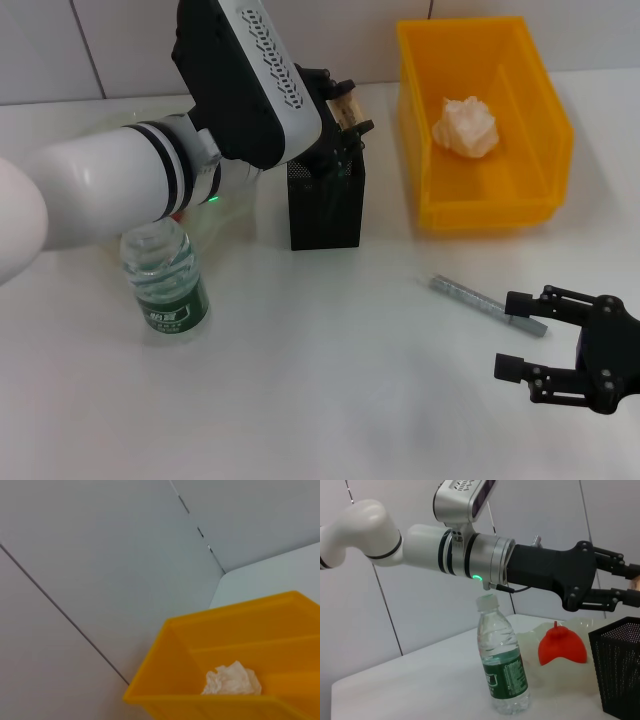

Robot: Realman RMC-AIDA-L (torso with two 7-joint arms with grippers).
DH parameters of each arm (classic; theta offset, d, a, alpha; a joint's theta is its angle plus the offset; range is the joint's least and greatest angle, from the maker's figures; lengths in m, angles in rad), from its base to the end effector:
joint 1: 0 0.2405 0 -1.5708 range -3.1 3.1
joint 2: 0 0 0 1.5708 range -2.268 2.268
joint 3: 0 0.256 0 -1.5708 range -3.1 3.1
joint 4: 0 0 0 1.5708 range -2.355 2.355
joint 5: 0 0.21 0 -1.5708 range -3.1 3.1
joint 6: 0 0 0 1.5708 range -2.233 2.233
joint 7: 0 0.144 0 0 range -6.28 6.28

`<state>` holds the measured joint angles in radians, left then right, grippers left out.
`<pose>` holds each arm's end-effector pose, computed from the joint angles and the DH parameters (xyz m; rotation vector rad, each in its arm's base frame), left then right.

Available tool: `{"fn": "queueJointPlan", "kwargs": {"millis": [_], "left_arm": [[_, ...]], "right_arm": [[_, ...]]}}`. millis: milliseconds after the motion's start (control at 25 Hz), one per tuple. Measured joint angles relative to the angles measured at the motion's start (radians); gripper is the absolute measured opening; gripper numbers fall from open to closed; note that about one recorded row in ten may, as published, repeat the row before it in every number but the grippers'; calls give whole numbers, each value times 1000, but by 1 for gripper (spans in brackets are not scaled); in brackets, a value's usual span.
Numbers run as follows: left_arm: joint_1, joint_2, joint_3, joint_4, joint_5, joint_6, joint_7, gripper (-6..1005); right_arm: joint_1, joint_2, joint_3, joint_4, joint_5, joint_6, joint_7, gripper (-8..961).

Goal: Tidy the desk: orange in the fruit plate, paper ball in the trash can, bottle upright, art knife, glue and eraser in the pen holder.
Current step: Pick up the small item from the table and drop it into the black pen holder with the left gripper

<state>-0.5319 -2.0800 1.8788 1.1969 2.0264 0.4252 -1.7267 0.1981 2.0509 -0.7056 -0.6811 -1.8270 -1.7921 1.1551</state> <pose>-0.1034 0.3827 -0.0828 -2.4274 0.2588 -0.1723 0.3207 0.2259 0.0269 -2.6204 0.5729 0.8842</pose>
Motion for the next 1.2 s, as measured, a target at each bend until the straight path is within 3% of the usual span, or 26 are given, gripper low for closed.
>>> {"fn": "queueJointPlan", "kwargs": {"millis": [1200], "left_arm": [[10, 0, -3, -40, 46, -10, -13, 411]], "right_arm": [[9, 6, 1, 0, -24, 1, 7, 789]]}}
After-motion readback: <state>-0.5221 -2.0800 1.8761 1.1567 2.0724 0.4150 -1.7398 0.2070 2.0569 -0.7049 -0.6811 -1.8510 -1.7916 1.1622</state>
